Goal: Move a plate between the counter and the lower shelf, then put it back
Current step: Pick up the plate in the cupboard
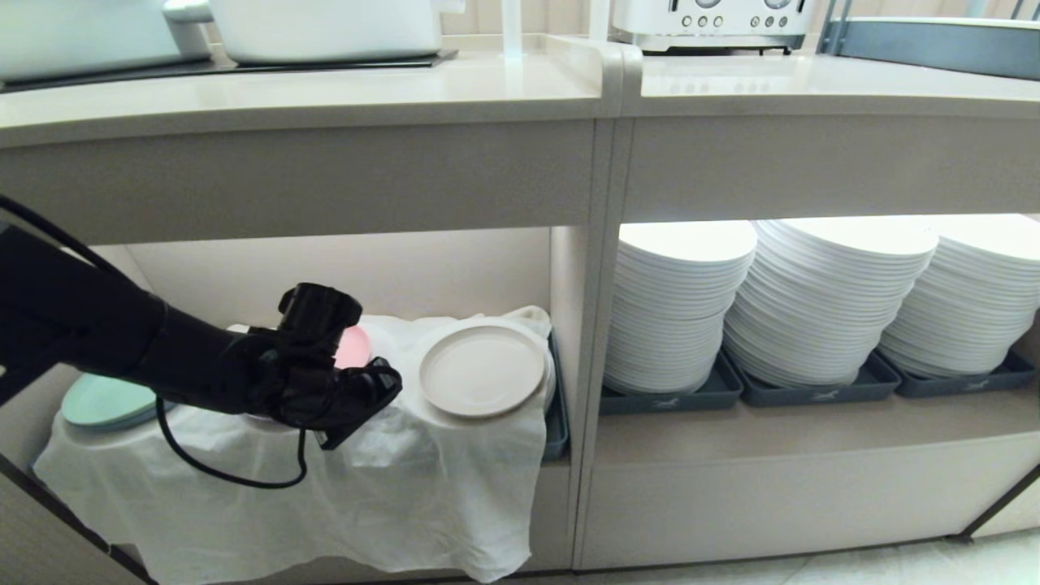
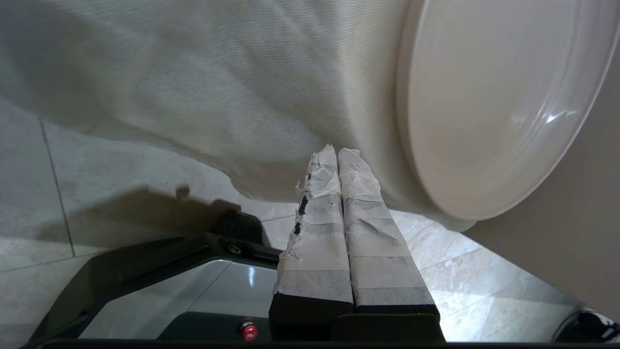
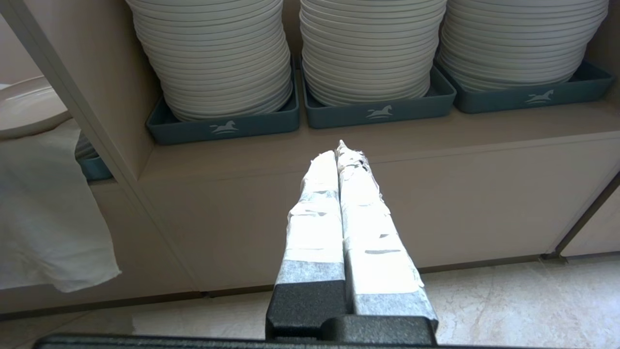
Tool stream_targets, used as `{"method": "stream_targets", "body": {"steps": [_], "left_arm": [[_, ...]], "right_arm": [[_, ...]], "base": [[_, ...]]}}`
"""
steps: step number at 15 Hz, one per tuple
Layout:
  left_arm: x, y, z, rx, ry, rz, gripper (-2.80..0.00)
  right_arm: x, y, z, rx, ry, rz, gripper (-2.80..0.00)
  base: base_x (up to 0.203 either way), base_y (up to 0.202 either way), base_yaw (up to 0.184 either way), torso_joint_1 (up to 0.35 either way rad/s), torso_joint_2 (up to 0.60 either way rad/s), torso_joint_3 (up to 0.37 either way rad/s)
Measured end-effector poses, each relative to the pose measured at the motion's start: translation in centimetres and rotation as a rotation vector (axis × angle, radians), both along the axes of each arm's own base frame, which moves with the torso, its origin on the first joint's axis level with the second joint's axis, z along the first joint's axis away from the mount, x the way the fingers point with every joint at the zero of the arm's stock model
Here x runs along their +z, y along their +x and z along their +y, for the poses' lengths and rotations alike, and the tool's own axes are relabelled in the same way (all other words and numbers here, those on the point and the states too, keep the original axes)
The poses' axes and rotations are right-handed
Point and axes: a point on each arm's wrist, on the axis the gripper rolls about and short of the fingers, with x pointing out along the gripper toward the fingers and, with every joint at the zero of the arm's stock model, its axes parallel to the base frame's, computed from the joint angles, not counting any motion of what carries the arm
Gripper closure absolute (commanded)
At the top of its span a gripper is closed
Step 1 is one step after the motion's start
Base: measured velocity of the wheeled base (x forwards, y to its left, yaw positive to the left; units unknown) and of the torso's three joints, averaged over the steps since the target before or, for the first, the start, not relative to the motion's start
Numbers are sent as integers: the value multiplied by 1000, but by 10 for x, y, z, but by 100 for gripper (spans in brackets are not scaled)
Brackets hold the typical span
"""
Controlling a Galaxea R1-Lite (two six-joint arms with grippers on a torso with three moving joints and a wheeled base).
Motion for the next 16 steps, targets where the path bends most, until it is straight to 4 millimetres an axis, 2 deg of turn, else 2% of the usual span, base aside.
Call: {"method": "stream_targets", "body": {"steps": [9, 16], "left_arm": [[15, -39, 16, 10, 12, -5, 0], [38, -83, 28, -4, 27, -54, 0]], "right_arm": [[0, 0, 0, 0, 0, 0, 0], [0, 0, 0, 0, 0, 0, 0]], "base": [[0, 0, 0, 0, 0, 0], [0, 0, 0, 0, 0, 0]]}}
